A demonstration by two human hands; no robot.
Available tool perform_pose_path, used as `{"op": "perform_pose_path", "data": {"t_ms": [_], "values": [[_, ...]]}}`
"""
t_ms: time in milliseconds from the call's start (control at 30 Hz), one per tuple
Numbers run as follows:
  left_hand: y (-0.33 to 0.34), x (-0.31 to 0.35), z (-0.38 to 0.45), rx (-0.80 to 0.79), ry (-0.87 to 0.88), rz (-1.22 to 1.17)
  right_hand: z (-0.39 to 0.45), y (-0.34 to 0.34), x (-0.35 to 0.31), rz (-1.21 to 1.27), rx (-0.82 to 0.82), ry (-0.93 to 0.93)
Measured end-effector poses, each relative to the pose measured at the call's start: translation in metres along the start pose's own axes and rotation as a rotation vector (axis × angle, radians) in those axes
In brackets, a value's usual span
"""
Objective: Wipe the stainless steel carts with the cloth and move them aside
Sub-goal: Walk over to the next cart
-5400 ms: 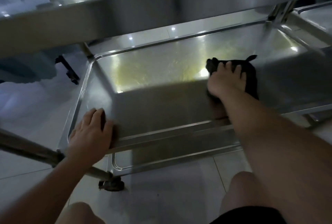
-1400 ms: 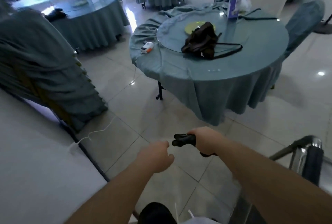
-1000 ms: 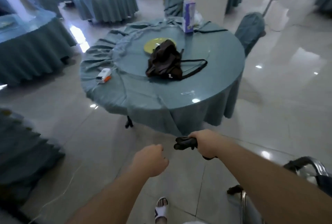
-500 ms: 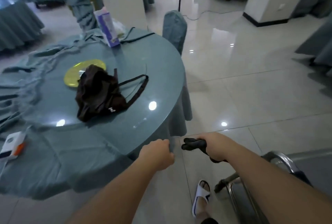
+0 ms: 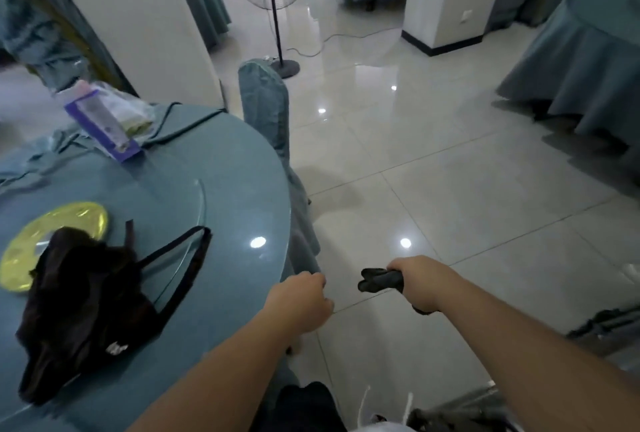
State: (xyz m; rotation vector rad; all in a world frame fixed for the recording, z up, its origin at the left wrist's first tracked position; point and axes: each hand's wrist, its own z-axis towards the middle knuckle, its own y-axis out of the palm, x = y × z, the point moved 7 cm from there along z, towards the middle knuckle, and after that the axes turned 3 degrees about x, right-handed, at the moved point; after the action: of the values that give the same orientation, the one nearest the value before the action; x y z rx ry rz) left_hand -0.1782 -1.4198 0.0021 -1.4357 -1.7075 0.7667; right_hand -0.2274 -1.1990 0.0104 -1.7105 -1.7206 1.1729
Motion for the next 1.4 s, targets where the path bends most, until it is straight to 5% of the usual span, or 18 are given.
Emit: {"op": "perform_pose_path", "data": {"t_ms": [467,1400], "values": [[-0.134,0.149,0.265,-0.031,0.499,0.283,0.106,-0.111,0.14,0.298,0.222,0.528],[-0.121,0.611,0.47,-0.245,1.029,0.68,0.102,-0.133,0.504,0.792,0.289,1.138]]}}
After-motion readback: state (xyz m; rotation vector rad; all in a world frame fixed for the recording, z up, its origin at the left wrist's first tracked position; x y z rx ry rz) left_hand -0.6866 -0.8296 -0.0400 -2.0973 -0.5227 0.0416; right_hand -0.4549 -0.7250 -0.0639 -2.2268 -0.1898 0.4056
